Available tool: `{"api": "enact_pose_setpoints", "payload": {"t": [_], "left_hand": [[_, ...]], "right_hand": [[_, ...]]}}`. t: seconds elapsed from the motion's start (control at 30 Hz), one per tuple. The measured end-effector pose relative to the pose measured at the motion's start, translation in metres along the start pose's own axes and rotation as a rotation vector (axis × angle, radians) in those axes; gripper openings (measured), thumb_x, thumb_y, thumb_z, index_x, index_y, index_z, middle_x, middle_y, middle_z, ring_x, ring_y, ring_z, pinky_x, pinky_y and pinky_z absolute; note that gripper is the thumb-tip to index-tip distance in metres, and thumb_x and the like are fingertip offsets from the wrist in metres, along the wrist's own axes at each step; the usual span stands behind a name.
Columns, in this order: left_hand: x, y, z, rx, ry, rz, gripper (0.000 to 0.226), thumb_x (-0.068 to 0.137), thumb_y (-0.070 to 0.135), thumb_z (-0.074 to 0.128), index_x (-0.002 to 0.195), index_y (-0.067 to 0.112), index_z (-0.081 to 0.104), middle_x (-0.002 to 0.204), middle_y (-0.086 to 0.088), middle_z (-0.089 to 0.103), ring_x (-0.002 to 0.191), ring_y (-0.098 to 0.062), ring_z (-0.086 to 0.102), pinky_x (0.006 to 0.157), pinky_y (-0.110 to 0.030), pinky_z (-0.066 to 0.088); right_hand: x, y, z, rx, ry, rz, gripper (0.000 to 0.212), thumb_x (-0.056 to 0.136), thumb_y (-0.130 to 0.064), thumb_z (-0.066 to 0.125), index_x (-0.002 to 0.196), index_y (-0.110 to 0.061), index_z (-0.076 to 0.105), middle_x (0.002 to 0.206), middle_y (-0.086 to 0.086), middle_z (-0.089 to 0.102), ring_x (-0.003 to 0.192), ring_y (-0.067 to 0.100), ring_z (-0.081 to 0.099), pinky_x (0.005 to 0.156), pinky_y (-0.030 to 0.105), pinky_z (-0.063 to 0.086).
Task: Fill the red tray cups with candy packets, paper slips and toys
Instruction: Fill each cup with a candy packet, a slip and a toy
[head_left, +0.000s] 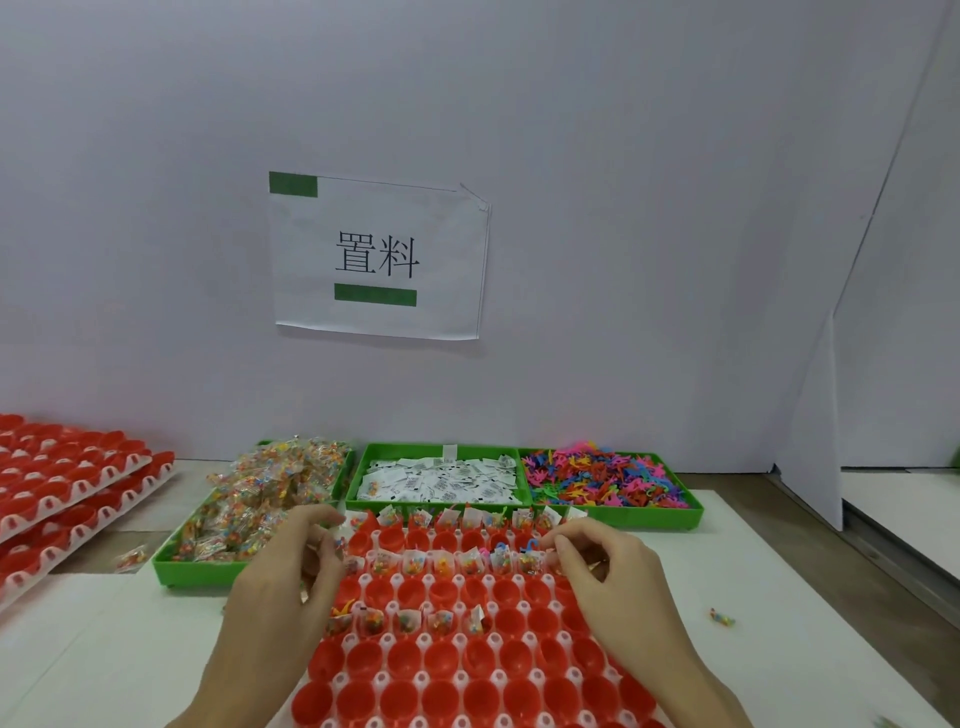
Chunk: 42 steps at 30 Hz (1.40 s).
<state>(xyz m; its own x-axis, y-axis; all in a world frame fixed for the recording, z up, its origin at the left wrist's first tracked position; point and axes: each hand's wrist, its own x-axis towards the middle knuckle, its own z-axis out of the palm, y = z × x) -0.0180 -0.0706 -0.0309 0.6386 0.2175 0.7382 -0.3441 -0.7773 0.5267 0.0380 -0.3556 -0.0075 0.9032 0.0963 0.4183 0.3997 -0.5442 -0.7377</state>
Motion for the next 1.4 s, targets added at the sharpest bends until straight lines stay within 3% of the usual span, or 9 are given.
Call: {"api": "enact_pose_setpoints", "payload": {"t": [0.17,0.27,0.47,0.83,1.0,1.13,1.2,1.27,1.4], "left_hand": [[-0.002,-0.004,0.002,0.074,-0.031,0.1,0.029,0.09,-0.005,0.068,0.102,0.021,0.064,0.077,0.02,0.058,0.066,-0.004,0.058,0.056,-0.021,0.048],[-0.002,0.0,0.002,0.099,-0.002,0.169,0.013,0.096,0.02,0.051,0.103,0.024,0.061,0.082,0.025,0.056,0.064,-0.005,0.055,0.053,-0.021,0.046],[-0.001,0.003,0.0,0.101,-0.013,0.175,0.025,0.093,0.03,0.042,0.099,0.021,0.065,0.088,0.032,0.052,0.062,-0.006,0.055,0.051,-0.018,0.045],[-0.001,0.005,-0.002,0.122,-0.041,0.149,0.029,0.093,0.031,0.041,0.096,0.019,0.067,0.085,0.03,0.053,0.044,0.0,0.049,0.048,-0.018,0.045],[-0.002,0.0,-0.001,0.13,-0.06,0.122,0.031,0.097,0.03,0.038,0.099,0.016,0.066,0.09,0.012,0.066,0.048,0.001,0.053,0.055,-0.022,0.049],[0.0,-0.003,-0.001,0.108,-0.056,0.122,0.026,0.103,0.028,0.047,0.105,0.011,0.067,0.094,0.008,0.063,0.057,-0.001,0.056,0.065,-0.011,0.045],[0.0,-0.004,-0.001,0.127,-0.066,0.116,0.009,0.102,0.017,0.061,0.107,0.011,0.066,0.094,0.008,0.062,0.062,-0.004,0.057,0.063,-0.01,0.043],[-0.001,-0.005,-0.001,0.135,-0.088,0.105,0.018,0.093,0.006,0.063,0.11,0.011,0.066,0.097,0.007,0.063,0.058,0.0,0.056,0.063,-0.013,0.044],[-0.002,-0.005,-0.002,0.132,-0.113,0.107,0.02,0.093,0.005,0.062,0.112,0.012,0.065,0.1,0.008,0.064,0.062,0.008,0.057,0.066,-0.013,0.046]], "right_hand": [[0.0,0.0,0.003,-0.016,-0.001,-0.01,0.027,0.098,-0.016,0.065,0.085,-0.038,0.073,0.081,-0.025,0.07,0.084,-0.003,0.065,0.07,0.011,0.049],[0.0,-0.001,0.003,-0.02,-0.011,-0.003,0.027,0.098,-0.016,0.065,0.085,-0.039,0.072,0.081,-0.027,0.07,0.085,-0.005,0.064,0.071,0.01,0.048],[0.0,-0.002,0.003,-0.016,-0.009,0.0,0.028,0.098,-0.015,0.065,0.085,-0.038,0.072,0.081,-0.026,0.07,0.084,-0.003,0.064,0.069,0.01,0.047],[0.0,0.0,0.001,0.0,0.017,0.0,0.027,0.099,-0.014,0.064,0.086,-0.037,0.072,0.08,-0.023,0.071,0.083,-0.002,0.067,0.071,0.011,0.05],[0.009,0.001,-0.003,-0.019,0.063,0.003,0.026,0.098,-0.013,0.062,0.093,-0.038,0.07,0.085,-0.023,0.07,0.079,-0.001,0.066,0.066,0.013,0.051],[0.053,0.015,-0.012,-0.183,0.055,0.014,0.022,0.099,-0.008,0.06,0.106,-0.026,0.07,0.096,-0.016,0.068,0.083,-0.004,0.062,0.071,0.003,0.045],[0.082,0.026,-0.017,-0.29,0.04,0.044,0.022,0.1,-0.005,0.057,0.112,-0.016,0.072,0.106,-0.004,0.072,0.09,0.005,0.063,0.083,0.01,0.046],[0.106,0.039,-0.022,-0.388,0.015,0.086,0.023,0.101,-0.004,0.056,0.115,-0.01,0.073,0.114,0.005,0.074,0.099,0.016,0.067,0.093,0.025,0.05],[0.132,0.067,-0.028,-0.561,-0.089,0.059,0.023,0.101,-0.007,0.057,0.116,-0.009,0.075,0.117,0.008,0.075,0.104,0.021,0.07,0.099,0.034,0.053]]}}
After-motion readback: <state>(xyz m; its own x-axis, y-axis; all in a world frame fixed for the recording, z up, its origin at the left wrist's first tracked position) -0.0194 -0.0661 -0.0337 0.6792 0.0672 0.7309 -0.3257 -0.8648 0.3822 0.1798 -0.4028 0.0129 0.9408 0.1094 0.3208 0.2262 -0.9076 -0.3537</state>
